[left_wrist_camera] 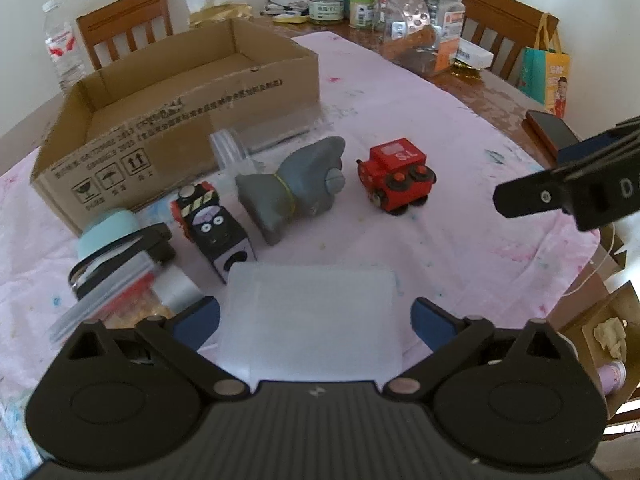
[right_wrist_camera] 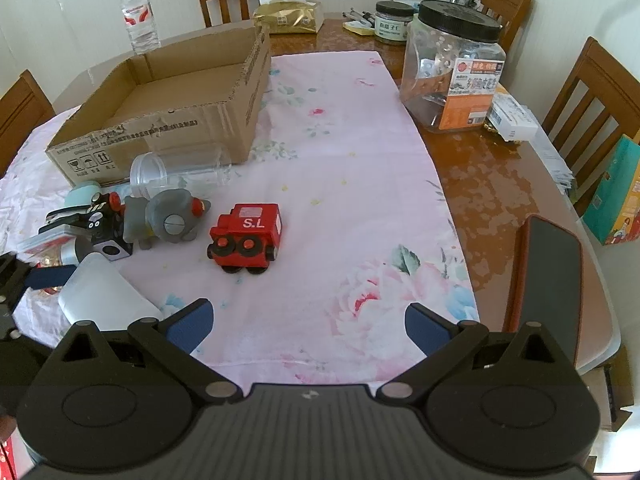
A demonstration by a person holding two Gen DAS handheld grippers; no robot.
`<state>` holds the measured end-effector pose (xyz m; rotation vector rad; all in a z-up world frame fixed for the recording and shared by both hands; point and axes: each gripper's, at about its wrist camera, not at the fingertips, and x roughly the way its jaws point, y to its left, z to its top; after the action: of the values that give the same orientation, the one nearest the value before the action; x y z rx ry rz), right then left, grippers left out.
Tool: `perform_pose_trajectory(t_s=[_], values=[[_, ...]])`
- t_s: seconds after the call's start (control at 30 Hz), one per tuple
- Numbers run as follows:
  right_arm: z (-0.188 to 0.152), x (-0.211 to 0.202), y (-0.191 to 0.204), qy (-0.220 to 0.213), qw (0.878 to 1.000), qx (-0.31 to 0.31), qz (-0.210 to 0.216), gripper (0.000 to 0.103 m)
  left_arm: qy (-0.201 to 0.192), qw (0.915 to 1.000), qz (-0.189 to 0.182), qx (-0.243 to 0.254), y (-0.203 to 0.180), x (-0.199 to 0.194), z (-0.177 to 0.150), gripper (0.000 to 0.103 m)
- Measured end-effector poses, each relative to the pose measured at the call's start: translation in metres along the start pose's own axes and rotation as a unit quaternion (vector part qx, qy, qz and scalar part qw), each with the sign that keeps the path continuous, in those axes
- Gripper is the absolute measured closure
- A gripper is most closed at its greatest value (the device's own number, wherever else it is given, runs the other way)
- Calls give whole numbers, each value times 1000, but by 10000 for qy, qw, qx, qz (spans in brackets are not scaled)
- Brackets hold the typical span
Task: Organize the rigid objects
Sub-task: 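Grasp the white plastic box with the left tool while the right tool approaches the red train, then close the right tool on the red 'S.L' toy train and lift it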
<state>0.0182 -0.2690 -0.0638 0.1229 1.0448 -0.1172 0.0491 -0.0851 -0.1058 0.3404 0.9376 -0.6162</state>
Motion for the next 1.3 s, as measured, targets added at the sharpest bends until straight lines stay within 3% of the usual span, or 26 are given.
perform_pose_trajectory(t_s=[0.17, 0.43, 0.53, 0.77, 0.9, 1.07, 1.3], values=[[0, 0, 0, -45, 9999, -96, 60, 0, -12, 10000, -21, 39, 0, -2, -4, 20], [5, 18, 8, -194, 9964, -606, 566, 0, 46, 9988, 256, -419, 11, -15, -22, 20], [12, 31, 14, -271, 9913, -946, 873, 0, 77, 9970, 430, -638, 19, -24, -33, 20], [41, 62, 29, -423, 9718, -1921, 1297, 0, 53, 9944, 440, -957, 23, -31, -45, 20], [52, 79, 40, -267, 9598, -2428, 1383, 0, 40, 9941, 480, -971, 22, -28, -44, 19], [55, 91, 46, 91, 9519, -2612, 1601, 0, 53, 9937, 509, -996, 21, -28, -43, 19], [29, 80, 50, 564, 9399, -2711, 1996, 0, 104, 9938, 481, -1000, 22, -27, -44, 19]])
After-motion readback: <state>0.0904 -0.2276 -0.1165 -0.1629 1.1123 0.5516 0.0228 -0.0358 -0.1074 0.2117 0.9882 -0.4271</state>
